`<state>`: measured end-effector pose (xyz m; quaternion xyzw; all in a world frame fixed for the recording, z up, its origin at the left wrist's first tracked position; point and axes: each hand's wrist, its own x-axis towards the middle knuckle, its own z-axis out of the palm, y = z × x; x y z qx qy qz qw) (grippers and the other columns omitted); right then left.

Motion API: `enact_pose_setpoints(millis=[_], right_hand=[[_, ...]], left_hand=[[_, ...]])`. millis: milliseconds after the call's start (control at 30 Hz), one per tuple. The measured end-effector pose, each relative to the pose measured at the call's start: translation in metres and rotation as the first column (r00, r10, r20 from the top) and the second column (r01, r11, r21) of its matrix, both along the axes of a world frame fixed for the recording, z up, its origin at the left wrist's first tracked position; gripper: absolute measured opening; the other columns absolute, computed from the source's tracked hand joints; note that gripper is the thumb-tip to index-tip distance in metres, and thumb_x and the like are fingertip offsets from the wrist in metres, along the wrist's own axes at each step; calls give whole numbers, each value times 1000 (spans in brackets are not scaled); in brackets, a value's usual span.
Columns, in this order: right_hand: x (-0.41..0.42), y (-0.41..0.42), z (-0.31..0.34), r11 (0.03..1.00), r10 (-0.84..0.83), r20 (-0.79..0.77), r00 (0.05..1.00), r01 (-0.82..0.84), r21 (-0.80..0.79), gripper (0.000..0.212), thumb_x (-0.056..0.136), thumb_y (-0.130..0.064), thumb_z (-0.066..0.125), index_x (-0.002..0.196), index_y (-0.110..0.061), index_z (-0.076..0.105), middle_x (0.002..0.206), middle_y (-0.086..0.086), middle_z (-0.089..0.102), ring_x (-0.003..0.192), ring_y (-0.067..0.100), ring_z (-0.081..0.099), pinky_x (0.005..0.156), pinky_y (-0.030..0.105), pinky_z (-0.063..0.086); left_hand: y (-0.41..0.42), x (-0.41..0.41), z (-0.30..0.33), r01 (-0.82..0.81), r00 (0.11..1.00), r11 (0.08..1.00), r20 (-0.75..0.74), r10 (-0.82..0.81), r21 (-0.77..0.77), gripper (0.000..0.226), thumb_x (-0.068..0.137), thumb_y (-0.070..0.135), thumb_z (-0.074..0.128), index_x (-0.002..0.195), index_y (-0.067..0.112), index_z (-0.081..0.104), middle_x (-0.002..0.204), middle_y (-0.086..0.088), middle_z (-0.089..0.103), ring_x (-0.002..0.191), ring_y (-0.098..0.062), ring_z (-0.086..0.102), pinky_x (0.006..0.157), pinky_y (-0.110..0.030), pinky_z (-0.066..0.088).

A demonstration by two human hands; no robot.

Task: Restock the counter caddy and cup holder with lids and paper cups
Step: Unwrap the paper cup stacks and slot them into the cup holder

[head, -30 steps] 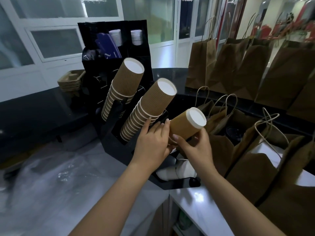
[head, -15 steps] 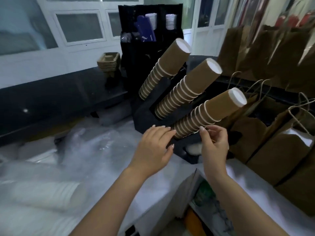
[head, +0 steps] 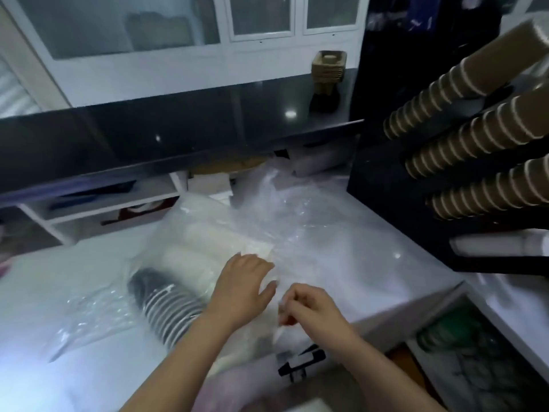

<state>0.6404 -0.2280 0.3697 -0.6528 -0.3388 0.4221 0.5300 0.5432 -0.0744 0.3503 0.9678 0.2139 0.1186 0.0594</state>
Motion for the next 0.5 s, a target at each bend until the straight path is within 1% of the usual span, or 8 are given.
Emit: enact_pose_setpoints(millis=[33,100,167,267,333,400,433,500], right_hand=[[-9,5,-8,986,140,15,990,-138,-95,14,79,-11,56,67,-7,63,68,8,66,67,18,61,70,32,51],[-22,11,-25,888,402,148,903,-346,-301,21,69,-27,55,65,-12,68,68,6,67,67,14,60,69,34,51],[-33,12,-40,825,501,219,837,-386,-413,19,72,-30,56,60,-21,67,60,-1,60,61,13,57,65,34,50],[-42,15,-54,882,376,318,871,-231,-410,30,81,-25,53,51,-27,58,55,-8,57,61,11,62,68,30,51],[-43,18,-57,934,235,436,869,-78,-347,26,84,-25,55,59,-18,57,54,-7,53,55,9,57,62,31,47],[-43,21,-52,977,51,466,883,53,-207,25,88,-25,59,64,-19,61,56,-11,55,54,3,51,59,26,40],[-42,23,-47,982,-42,439,897,119,-148,21,91,-25,60,70,-27,66,60,-17,59,57,-1,54,60,21,41],[-38,26,-39,974,-154,396,905,205,-91,22,95,-25,57,100,-44,66,60,-27,57,55,-4,53,59,11,40]], left_hand=[[5,-17,-5,-26,999,1000,-37,26,-2,44,83,48,43,105,22,71,100,7,71,100,-20,67,98,-43,46],[13,-46,-16,-66,991,998,-121,64,-12,55,85,53,36,120,21,65,118,4,67,117,-21,60,106,-44,38],[18,-68,-25,-113,979,992,-176,100,-61,70,86,59,26,138,19,51,143,0,51,136,-21,42,115,-43,21],[23,-86,-30,-127,972,986,-211,103,-105,84,82,67,11,153,23,23,161,3,18,149,-14,11,118,-37,-2],[23,-88,-30,-141,967,981,-233,108,-130,88,78,70,5,154,26,15,162,5,9,149,-12,1,120,-39,-4],[24,-88,-32,-160,962,977,-243,123,-139,91,77,75,0,154,27,14,162,6,7,149,-11,-1,121,-44,0],[24,-87,-33,-164,961,977,-244,127,-137,94,77,79,-5,154,27,13,162,6,8,149,-12,-1,121,-45,1],[25,-87,-35,-166,959,978,-250,131,-125,102,71,77,-19,154,28,13,162,7,8,149,-12,-2,120,-47,3]])
